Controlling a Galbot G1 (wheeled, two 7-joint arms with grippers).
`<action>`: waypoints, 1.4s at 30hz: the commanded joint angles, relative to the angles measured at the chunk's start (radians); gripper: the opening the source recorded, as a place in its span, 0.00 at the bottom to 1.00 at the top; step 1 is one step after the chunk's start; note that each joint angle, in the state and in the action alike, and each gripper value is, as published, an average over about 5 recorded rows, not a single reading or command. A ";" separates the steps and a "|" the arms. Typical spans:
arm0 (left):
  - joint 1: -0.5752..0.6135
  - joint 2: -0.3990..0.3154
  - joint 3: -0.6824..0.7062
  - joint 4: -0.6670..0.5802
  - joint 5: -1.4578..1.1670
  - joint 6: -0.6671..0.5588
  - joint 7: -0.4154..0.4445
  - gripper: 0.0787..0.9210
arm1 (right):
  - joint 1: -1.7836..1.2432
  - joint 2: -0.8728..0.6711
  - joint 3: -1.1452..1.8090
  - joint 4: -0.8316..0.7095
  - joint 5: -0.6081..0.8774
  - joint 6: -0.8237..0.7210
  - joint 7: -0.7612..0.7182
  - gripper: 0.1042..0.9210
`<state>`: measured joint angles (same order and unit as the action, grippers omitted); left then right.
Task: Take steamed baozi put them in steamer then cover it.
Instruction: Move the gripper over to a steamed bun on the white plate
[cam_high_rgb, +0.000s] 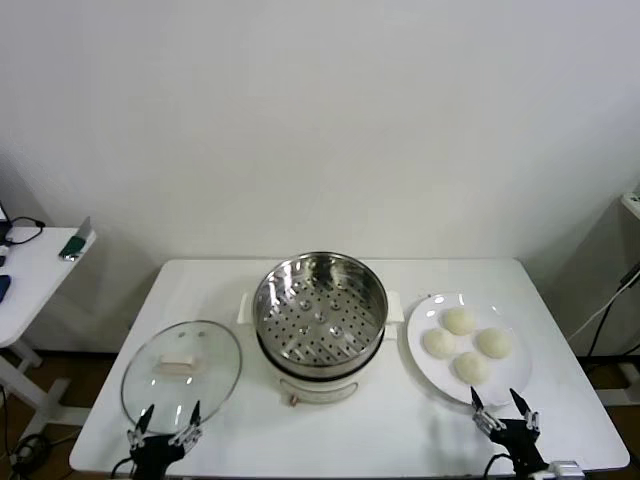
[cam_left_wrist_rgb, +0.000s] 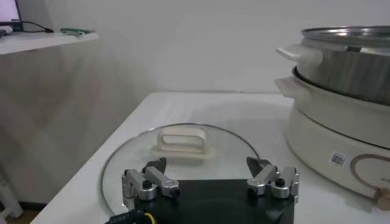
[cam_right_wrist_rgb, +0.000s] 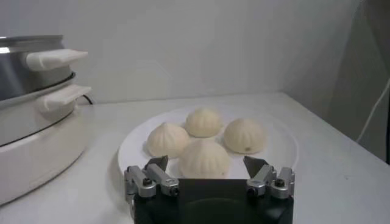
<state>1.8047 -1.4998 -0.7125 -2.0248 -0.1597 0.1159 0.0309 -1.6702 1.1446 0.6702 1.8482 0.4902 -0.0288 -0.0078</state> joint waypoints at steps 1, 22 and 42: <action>-0.004 0.004 0.005 -0.003 -0.001 0.002 0.000 0.88 | 0.150 -0.071 0.041 0.018 0.033 -0.170 -0.006 0.88; -0.038 0.018 0.014 -0.017 -0.012 0.011 0.007 0.88 | 1.720 -0.737 -1.348 -0.592 -0.441 -0.134 -1.026 0.88; -0.069 0.010 0.006 0.004 -0.029 0.003 0.011 0.88 | 2.015 -0.405 -1.917 -0.869 -0.297 -0.092 -1.150 0.88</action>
<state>1.7473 -1.4872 -0.7011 -2.0255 -0.1818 0.1213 0.0416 0.2241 0.6436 -1.0203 1.1058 0.1691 -0.1074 -1.0994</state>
